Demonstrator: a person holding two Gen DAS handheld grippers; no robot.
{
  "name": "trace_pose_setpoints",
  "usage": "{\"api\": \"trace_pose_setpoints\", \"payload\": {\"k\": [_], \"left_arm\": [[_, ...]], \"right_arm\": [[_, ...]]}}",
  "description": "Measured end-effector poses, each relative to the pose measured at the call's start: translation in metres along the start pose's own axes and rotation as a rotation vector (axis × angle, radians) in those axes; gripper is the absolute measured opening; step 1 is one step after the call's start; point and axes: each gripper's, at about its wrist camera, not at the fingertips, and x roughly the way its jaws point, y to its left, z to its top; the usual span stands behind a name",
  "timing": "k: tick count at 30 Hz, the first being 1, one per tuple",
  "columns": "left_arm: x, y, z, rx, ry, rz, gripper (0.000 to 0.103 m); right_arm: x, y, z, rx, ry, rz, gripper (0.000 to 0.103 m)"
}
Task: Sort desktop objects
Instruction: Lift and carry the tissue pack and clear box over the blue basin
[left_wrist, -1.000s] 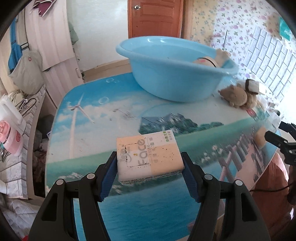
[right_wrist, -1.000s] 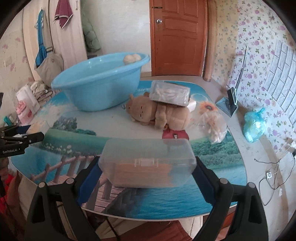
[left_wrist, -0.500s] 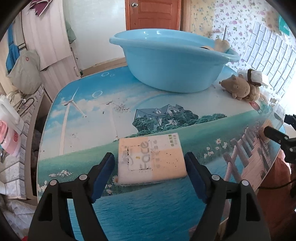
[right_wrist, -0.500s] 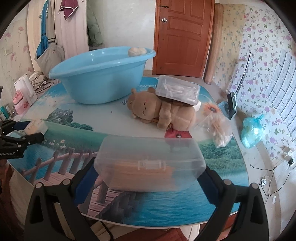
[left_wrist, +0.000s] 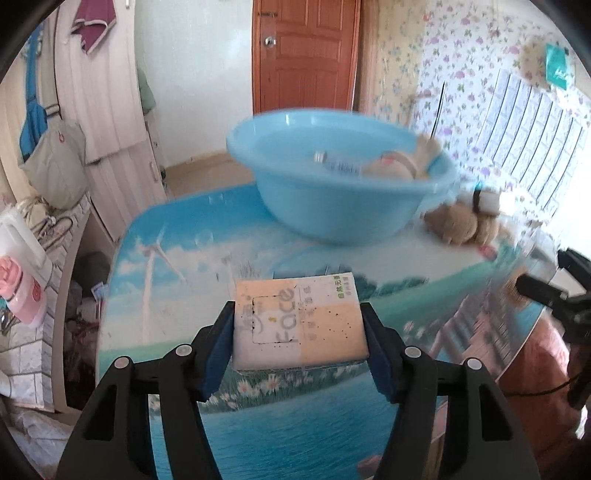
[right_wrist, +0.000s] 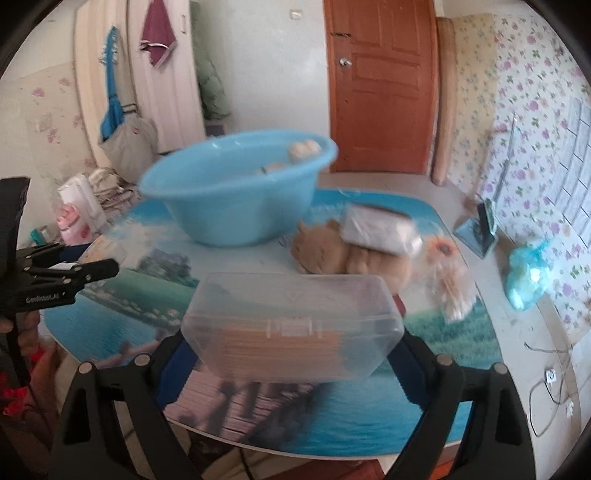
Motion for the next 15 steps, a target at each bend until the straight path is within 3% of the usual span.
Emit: {"api": "trace_pose_setpoints", "payload": {"k": [8, 15], "left_arm": [[-0.024, -0.013, 0.031, 0.037, -0.102, -0.022, 0.064], [-0.016, -0.012, 0.059, 0.027, -0.139, -0.03, 0.064]], "right_arm": [[-0.01, 0.019, 0.033, -0.044, -0.085, 0.073, 0.093], [-0.005, 0.022, 0.066, -0.047, -0.167, 0.101, 0.093]]}}
